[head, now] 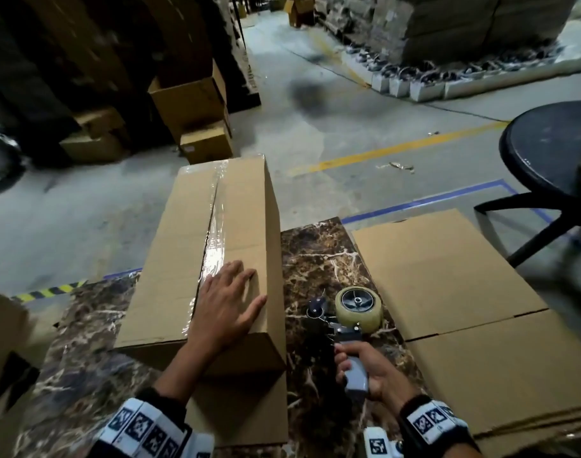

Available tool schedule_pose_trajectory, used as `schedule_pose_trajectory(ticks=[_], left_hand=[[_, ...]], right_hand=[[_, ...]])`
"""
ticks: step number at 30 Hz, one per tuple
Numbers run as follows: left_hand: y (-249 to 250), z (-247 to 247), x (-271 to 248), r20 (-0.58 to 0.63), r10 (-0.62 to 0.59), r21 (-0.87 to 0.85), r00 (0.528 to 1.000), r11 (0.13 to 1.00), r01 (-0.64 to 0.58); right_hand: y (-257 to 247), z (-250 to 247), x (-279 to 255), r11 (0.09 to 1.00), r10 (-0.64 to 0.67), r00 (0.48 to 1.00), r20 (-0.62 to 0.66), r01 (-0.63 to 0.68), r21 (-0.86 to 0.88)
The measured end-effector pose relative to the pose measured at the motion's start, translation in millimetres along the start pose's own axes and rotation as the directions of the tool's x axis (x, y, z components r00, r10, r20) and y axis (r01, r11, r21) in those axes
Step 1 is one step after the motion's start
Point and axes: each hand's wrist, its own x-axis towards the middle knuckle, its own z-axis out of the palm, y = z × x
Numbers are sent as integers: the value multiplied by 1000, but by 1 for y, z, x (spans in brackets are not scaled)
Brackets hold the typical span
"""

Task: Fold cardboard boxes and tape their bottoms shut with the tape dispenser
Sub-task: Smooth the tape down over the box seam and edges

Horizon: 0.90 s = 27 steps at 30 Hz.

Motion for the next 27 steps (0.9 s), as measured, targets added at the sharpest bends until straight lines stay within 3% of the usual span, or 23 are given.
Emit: schedule_pose_trajectory(ticks=[4, 6, 7, 8, 9, 10, 11, 12, 14, 16, 19, 22, 24, 27], left_hand=[[1, -3, -1, 4, -10, -59, 1000, 998, 11], [3, -4, 0, -60, -15, -236, 998, 972, 0], [6, -12, 1, -97, -75, -387, 992, 921, 32], [10, -21, 3, -92, -166, -567, 982, 819, 85], [16, -36, 6, 3, -274, -763, 962, 621, 179], [24, -48, 9, 191, -309, -897, 932, 332, 294], [28, -59, 12, 375, -243, -918, 894, 37, 395], [30, -73, 13, 480, -131, -872, 867, -179, 456], [25, -92, 10, 522, 36, -774, 852, -401, 491], [16, -108, 3, 510, 93, -739, 855, -463, 490], [-13, -115, -16, 521, 109, -707, 846, -500, 500], [-38, -110, -35, 580, 61, -667, 812, -538, 516], [-54, -105, -48, 592, 59, -604, 804, -628, 491], [-68, -102, -67, 595, -1, -598, 804, -668, 442]], right_hand=[[-15, 25, -28, 945, -197, 978, -71, 170, -278], [-24, 48, -51, 821, -345, 937, -48, 277, -499], [-27, 63, -64, 736, -423, 906, -29, 324, -594], [-28, 76, -77, 648, -503, 864, 0, 377, -662], [-30, 92, -91, 552, -580, 813, 51, 439, -709], [-29, 105, -104, 470, -620, 774, 129, 498, -729], [-28, 119, -114, 385, -628, 748, 215, 538, -750], [-25, 134, -122, 296, -610, 737, 289, 551, -780], [-15, 156, -130, 132, -580, 730, 361, 521, -843], [-5, 171, -136, 67, -609, 699, 375, 517, -853], [17, 200, -140, 58, -619, 671, 408, 557, -829], [31, 217, -134, 129, -553, 718, 423, 575, -808], [36, 230, -129, 111, -543, 732, 412, 549, -829], [40, 252, -129, 74, -500, 760, 414, 514, -855]])
